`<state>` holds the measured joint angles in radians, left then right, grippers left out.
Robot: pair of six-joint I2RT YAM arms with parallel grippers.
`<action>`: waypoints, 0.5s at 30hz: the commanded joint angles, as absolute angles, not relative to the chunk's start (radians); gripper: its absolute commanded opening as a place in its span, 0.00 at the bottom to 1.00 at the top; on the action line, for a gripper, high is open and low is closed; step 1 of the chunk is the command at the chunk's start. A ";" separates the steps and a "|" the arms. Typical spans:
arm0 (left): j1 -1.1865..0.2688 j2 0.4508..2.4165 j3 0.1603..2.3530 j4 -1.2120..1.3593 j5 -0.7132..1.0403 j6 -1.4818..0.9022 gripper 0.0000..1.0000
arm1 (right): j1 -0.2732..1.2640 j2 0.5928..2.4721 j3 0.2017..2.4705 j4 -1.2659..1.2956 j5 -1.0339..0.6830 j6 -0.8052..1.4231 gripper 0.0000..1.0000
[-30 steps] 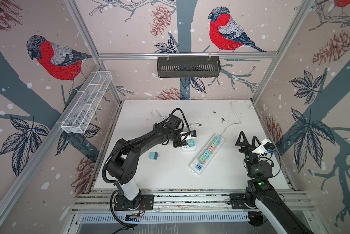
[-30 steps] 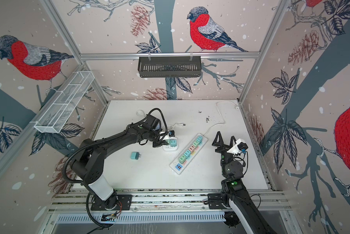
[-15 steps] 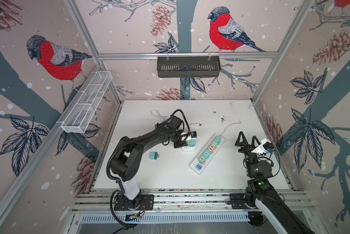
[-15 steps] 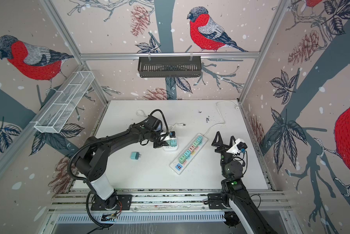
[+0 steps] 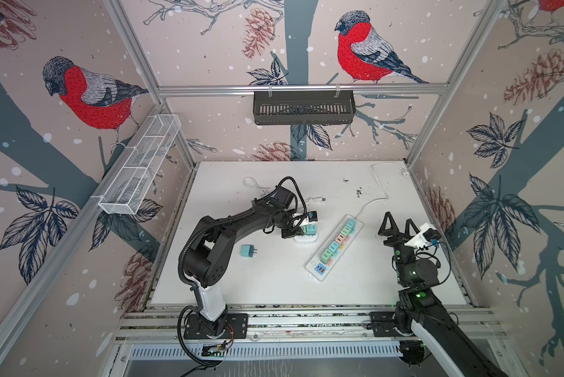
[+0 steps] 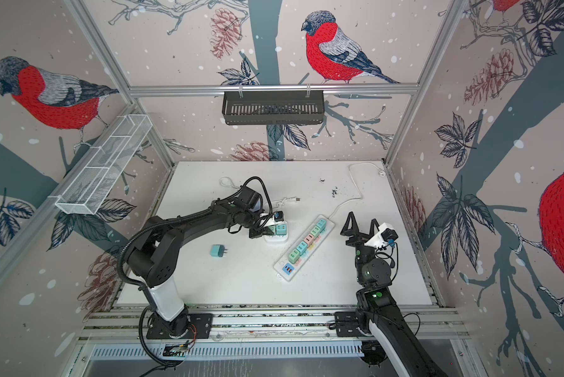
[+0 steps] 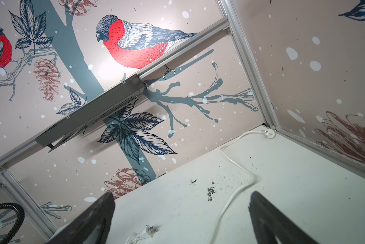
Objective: Insert the plug
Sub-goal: 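Lower the mint-green adapter into the white hub's socket beside the teal adapter, open left gripper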
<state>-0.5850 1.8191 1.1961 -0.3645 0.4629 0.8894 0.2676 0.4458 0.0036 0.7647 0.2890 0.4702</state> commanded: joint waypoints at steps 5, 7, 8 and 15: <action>-0.584 1.855 1.213 -0.421 0.461 0.888 0.00 | 0.270 0.447 -0.150 0.808 0.284 0.460 1.00; -0.584 1.869 1.229 -0.436 0.472 0.876 0.00 | 0.271 0.446 -0.151 0.808 0.284 0.460 1.00; -0.584 1.877 1.239 -0.445 0.472 0.866 0.00 | 0.271 0.447 -0.151 0.808 0.285 0.460 1.00; -0.612 1.922 1.307 -0.491 0.494 0.772 0.00 | 0.272 0.448 -0.149 0.808 0.286 0.461 1.00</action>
<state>-0.5945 1.9076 1.3033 -0.4118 0.4957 0.8070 0.2691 0.4465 0.0036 0.7647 0.2890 0.4679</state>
